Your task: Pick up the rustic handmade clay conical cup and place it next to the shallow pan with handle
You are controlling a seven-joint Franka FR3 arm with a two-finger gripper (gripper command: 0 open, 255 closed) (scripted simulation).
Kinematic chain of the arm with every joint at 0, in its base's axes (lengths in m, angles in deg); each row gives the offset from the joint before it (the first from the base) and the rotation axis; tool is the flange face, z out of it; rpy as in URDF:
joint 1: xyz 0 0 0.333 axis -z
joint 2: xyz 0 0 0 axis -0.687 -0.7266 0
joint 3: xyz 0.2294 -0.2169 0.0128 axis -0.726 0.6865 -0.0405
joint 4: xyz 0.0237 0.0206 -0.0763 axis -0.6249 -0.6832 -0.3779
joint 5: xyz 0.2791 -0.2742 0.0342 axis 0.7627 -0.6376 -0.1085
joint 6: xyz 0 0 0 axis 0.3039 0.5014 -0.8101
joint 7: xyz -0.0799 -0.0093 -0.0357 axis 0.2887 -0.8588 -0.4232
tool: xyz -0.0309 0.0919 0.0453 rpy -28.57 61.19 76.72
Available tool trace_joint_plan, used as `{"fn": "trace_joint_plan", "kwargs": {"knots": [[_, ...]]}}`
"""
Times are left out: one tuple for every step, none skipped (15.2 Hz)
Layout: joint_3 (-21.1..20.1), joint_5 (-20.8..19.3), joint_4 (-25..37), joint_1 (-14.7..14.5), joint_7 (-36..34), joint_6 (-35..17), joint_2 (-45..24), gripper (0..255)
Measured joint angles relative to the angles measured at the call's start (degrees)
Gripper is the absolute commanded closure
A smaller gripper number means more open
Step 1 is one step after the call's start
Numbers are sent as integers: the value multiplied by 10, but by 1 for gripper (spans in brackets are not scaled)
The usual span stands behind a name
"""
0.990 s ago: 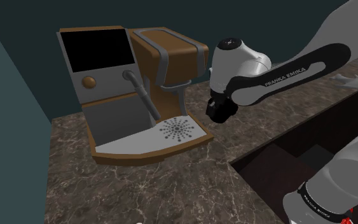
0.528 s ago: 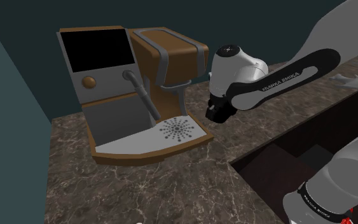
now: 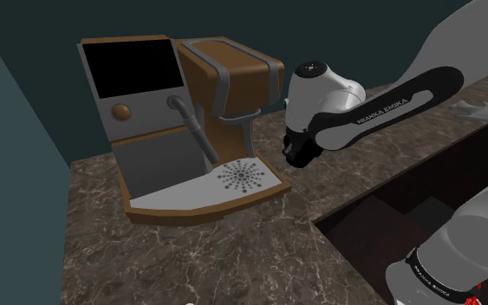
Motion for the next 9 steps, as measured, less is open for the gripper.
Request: {"fn": "trace_joint_plan", "kwargs": {"knots": [[0, 0, 0, 0, 0, 0, 0, 255], [0, 0, 0, 0, 0, 0, 0, 255], [0, 0, 0, 0, 0, 0, 0, 255], [0, 0, 0, 0, 0, 0, 0, 255], [0, 0, 0, 0, 0, 0, 0, 255], [0, 0, 0, 0, 0, 0, 0, 255], [0, 3, 1, -1, 3, 3, 2, 255], [1, 7, 3, -2, 6, 9, 6, 255], [2, 11, 5, -3, 12, 14, 11, 255]]}}
